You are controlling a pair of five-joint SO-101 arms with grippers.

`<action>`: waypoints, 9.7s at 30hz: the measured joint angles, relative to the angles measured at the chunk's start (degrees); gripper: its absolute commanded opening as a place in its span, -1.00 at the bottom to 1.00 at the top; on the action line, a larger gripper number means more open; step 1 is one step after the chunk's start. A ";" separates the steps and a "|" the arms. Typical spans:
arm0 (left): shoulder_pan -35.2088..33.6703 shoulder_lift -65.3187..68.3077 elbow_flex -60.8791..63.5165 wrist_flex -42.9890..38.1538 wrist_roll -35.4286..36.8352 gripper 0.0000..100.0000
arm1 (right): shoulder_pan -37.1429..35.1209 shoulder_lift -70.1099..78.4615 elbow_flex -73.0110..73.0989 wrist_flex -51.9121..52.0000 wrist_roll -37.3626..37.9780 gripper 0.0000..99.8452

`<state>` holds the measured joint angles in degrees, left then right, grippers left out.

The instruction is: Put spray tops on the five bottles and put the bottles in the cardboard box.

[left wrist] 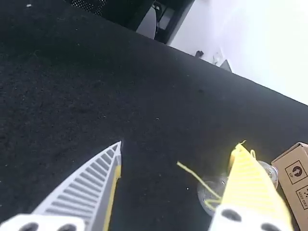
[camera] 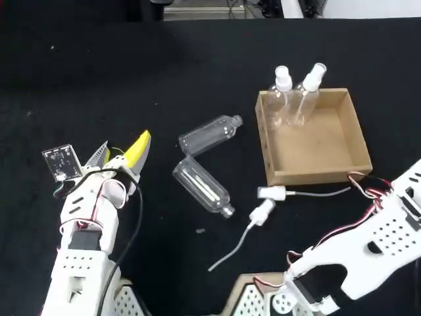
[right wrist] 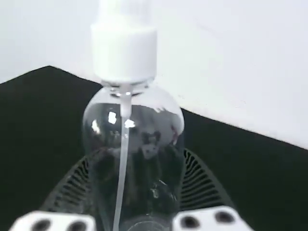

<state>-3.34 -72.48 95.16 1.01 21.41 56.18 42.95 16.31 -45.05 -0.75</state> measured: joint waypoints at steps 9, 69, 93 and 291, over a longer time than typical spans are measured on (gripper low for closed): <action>0.00 0.00 0.00 0.00 0.00 -0.34 | 0.62 8.18 -7.56 -0.35 -0.18 -0.98; 0.00 0.00 0.00 0.00 0.00 -0.34 | 1.05 -8.09 8.26 -1.05 4.31 -0.41; 0.00 0.00 0.00 0.00 0.00 -0.34 | 1.05 -7.82 8.35 -1.05 4.31 -0.41; 0.26 0.00 0.00 0.00 0.00 -0.34 | -33.58 -38.24 43.25 -3.34 4.84 -0.45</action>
<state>-3.08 -72.48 95.16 1.01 21.41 22.59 4.70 59.56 -48.40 4.09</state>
